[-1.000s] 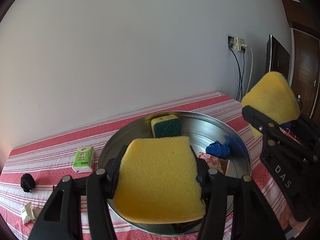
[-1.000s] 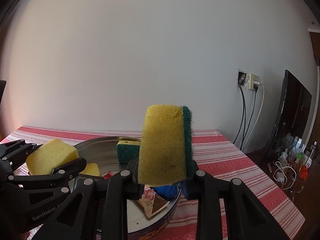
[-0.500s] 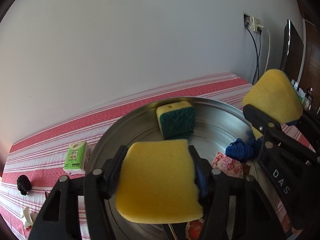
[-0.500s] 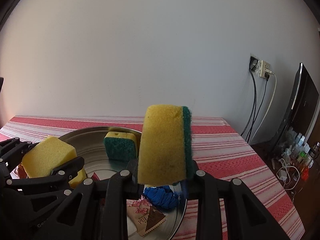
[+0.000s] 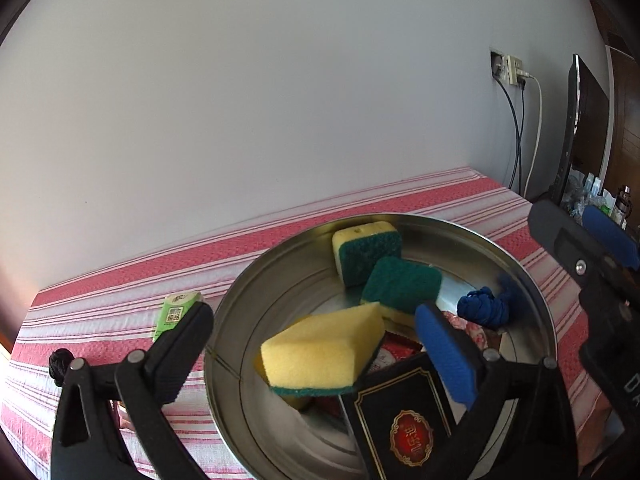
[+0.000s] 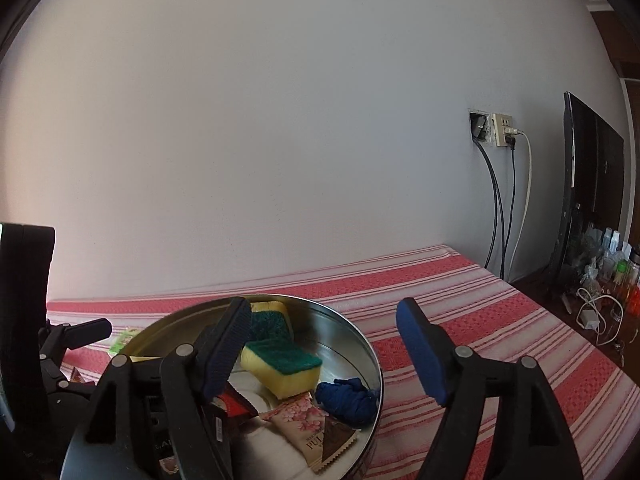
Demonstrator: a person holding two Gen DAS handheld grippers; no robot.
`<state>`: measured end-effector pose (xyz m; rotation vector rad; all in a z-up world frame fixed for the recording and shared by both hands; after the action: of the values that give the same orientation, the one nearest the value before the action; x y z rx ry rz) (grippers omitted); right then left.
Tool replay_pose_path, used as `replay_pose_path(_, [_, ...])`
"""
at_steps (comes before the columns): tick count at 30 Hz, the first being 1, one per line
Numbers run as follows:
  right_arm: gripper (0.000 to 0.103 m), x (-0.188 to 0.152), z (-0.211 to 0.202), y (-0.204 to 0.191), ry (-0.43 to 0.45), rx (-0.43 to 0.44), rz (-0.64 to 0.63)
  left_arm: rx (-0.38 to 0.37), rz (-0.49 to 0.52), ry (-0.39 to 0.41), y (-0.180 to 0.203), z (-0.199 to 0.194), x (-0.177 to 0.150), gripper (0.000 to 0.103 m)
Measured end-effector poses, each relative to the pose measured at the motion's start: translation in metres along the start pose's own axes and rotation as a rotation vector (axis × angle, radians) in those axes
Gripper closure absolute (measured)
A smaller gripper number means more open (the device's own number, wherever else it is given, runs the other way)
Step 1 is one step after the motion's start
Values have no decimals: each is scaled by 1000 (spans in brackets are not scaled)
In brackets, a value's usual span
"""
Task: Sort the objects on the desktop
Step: 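Open left tool to drop the yellow sponge into the tin while right tool drops the scrub sponge, then withdraw both tools from the tin toward the remaining packets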
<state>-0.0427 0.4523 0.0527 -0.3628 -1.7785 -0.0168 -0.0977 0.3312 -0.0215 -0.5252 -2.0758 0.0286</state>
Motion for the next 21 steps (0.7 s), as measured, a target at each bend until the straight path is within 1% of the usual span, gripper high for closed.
replay_pose_path(6, [19,-3,-22,-20,67,37,31,15,-27,25,-21,-15,-13,1])
replay_pose_path(9, [15,-10,-29,-32,108,60,36,62,-40,35,-39,-16,-24,1])
replay_pose_path(11, [15,-15,-30,-42,104,74,34,91,-56,31,-53,-16,-33,1])
replay_pose_path(17, [15,-29,-27,-69,86,124,33,139,-108,4,-90,-14,-55,1])
replay_pose_path(21, [15,-34,-30,-87,112,143,17,188,-126,4,-110,-14,-66,1])
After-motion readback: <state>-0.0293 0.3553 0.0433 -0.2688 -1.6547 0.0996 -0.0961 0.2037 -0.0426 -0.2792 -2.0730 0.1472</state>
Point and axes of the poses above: each gripper's, at about its wrist camera, not at the fingertips, and z roughly the way its jaws point, y to its right, x to its top, the point moved 6 cm from there along z, roughly the way its jaws point, and after that the axes turned 11 degrees about x, right-handed, at the moved point
